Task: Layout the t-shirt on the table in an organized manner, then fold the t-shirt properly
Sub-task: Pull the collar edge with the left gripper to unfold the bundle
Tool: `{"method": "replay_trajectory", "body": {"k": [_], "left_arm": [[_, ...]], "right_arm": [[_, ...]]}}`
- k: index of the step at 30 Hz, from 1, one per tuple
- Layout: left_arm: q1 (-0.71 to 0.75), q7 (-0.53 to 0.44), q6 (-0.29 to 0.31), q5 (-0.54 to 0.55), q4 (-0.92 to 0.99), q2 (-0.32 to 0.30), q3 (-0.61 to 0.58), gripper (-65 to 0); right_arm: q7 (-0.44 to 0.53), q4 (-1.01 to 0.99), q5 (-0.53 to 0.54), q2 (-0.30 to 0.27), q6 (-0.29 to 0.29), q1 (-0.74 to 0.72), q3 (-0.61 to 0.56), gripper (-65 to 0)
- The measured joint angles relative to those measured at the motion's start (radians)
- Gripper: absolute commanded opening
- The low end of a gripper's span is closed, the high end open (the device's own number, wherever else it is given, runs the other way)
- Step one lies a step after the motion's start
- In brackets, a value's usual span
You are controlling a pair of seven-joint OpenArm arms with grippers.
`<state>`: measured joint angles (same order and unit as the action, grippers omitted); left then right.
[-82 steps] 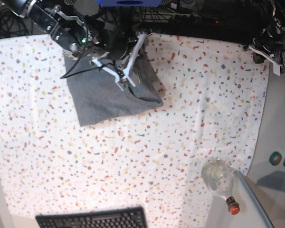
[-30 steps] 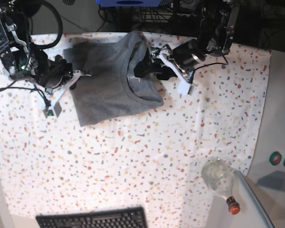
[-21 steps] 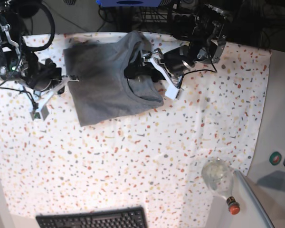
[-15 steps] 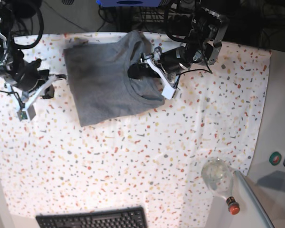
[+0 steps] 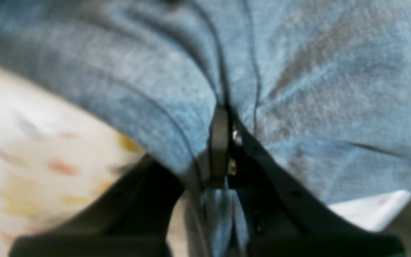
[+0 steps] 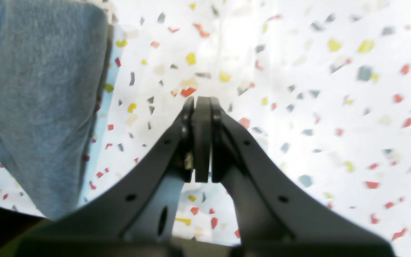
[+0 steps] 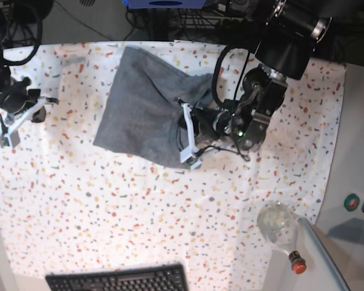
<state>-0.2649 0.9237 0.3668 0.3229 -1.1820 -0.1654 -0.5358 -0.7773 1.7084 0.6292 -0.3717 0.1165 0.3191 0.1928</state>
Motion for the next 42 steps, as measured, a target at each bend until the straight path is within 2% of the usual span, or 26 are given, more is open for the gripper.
{"method": "replay_trajectory", "body": {"k": [3, 7, 10, 13, 19, 24, 31, 34, 42], "left_arm": [[-0.089, 0.005, -0.003, -0.12, 0.004, 0.002, -0.208, -65.0], [-0.167, 0.0, 0.0, -0.264, 0.005, 0.049, -0.439, -65.0], [-0.194, -0.019, 0.001, -0.378, 0.005, 0.1, -0.543, -65.0], [-0.194, -0.13, 0.001, -0.474, 0.005, 0.138, -0.599, -65.0], [-0.165, -0.249, 0.004, -0.629, 0.083, 0.188, -0.639, -65.0], [-0.165, -0.33, 0.003, -0.668, 0.121, 0.199, -0.637, -65.0], [-0.17, -0.341, 0.007, -0.666, 0.122, 0.2, -0.63, -65.0], [-0.171, -0.341, 0.045, -0.667, 0.121, 0.2, -0.63, -65.0], [-0.17, -0.298, 0.053, -0.667, 0.117, 0.198, -0.628, -65.0]], "right_arm": [[0.0, -0.024, 0.0, 0.003, 0.0, -0.001, 0.006, -65.0], [0.006, -0.069, -0.003, 0.004, -0.002, 0.0, 0.011, -65.0], [0.004, -0.091, 0.004, 0.011, -0.001, 0.0, 0.035, -65.0], [0.005, -0.113, -0.008, 0.032, -0.003, -0.002, 0.086, -65.0], [0.005, -0.126, -0.005, 0.041, -0.003, 0.031, 0.12, -65.0], [0.009, -0.151, -0.001, 0.04, -0.002, 0.023, 0.122, -65.0], [0.008, -0.169, -0.005, 0.039, -0.002, 0.021, 0.121, -65.0], [0.007, -0.169, -0.005, 0.039, -0.002, 0.017, 0.119, -65.0], [0.007, -0.169, -0.005, 0.042, -0.002, 0.003, 0.117, -65.0]]}}
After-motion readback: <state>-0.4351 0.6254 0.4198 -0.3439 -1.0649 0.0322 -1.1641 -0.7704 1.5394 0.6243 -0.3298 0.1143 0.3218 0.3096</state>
